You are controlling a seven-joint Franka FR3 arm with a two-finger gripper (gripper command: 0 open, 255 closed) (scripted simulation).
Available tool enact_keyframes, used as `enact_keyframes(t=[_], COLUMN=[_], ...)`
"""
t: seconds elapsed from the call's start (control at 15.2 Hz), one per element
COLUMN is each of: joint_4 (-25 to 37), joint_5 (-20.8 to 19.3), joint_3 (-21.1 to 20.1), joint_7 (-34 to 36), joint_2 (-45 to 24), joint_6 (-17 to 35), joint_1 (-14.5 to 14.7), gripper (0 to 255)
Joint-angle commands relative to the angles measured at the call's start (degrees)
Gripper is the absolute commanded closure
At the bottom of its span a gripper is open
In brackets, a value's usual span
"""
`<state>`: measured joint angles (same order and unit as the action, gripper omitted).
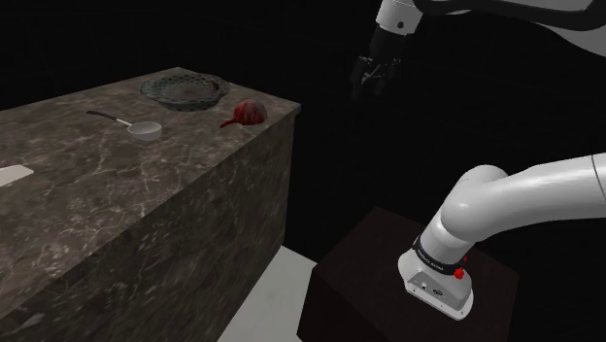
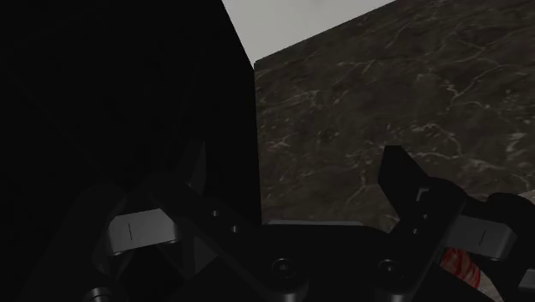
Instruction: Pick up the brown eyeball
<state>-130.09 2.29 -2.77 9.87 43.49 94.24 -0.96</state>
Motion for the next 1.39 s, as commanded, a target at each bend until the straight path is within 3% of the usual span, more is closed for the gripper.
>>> enact_keyframes(t=[0.0, 0.4, 0.73, 1.06, 1.32], joint_4=[0.00, 4.13, 10.96, 20.57, 30.28], joint_5=[0.00, 4.23, 5.44, 3.36, -1.23], joint_3=[0.00, -10.35, -18.42, -25.85, -30.65], joint_7=[0.00, 20.00, 36.75, 54.06, 68.45], joint_2=[0.00, -6.87, -15.88, -27.61, -39.03], joint_6=[0.00, 1.46, 2.58, 3.00, 2.20], joint_1=[0.00, -2.36, -5.07, -7.83, -8.68], gripper=[0, 0, 0, 0, 0])
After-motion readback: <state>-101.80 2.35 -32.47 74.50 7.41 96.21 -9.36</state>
